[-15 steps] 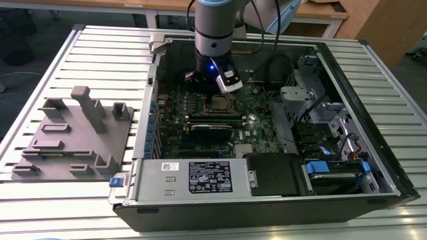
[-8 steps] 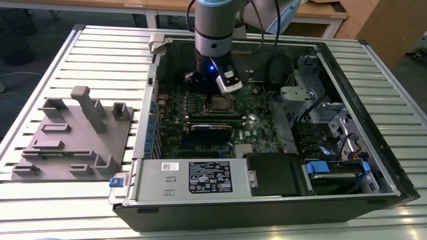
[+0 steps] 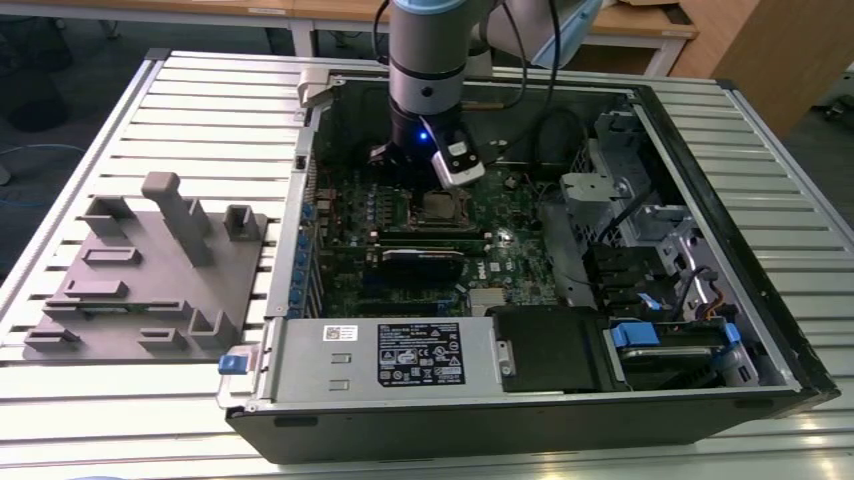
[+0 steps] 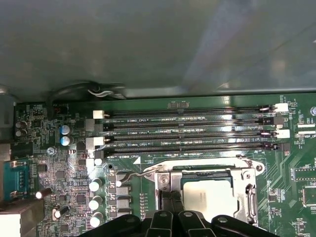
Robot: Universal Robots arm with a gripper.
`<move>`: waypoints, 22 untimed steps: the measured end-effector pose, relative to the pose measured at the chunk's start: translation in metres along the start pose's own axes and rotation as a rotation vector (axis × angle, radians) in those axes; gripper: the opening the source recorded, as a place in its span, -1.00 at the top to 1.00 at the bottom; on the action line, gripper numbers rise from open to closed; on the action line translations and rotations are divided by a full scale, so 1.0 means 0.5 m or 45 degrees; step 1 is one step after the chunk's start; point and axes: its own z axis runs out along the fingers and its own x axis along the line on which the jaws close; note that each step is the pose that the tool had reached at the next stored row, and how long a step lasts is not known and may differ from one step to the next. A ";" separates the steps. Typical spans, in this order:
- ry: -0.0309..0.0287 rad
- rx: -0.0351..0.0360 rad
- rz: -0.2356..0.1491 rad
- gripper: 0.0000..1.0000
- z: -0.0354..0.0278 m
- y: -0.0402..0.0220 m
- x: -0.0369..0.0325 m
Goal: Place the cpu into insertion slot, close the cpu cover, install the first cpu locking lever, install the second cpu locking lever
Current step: 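Close the cpu cover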
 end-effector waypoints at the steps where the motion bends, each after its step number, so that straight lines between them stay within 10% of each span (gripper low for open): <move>1: -0.0001 0.0001 0.000 0.80 0.000 0.000 0.001; 22: -0.0008 0.0002 0.000 0.80 -0.008 -0.001 0.007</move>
